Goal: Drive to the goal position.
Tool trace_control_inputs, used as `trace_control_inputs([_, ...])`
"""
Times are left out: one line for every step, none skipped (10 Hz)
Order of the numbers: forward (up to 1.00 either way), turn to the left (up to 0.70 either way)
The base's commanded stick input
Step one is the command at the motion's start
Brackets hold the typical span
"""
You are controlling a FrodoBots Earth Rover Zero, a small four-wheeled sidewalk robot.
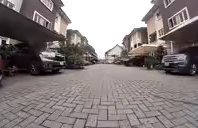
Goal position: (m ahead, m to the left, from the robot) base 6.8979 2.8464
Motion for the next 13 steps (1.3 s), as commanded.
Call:
trace_control_inputs([0.70,0.00])
trace_control_inputs([0.70,0.00])
trace_control_inputs([0.70,0.00])
trace_control_inputs([0.70,0.00])
trace_control_inputs([0.70,0.00])
trace_control_inputs([0.70,0.00])
trace_control_inputs([0.70,0.00])
trace_control_inputs([0.70,0.00])
trace_control_inputs([0.70,0.00])
trace_control_inputs([0.70,0.00])
trace_control_inputs([0.70,0.00])
trace_control_inputs([0.70,0.00])
trace_control_inputs([0.70,0.00])
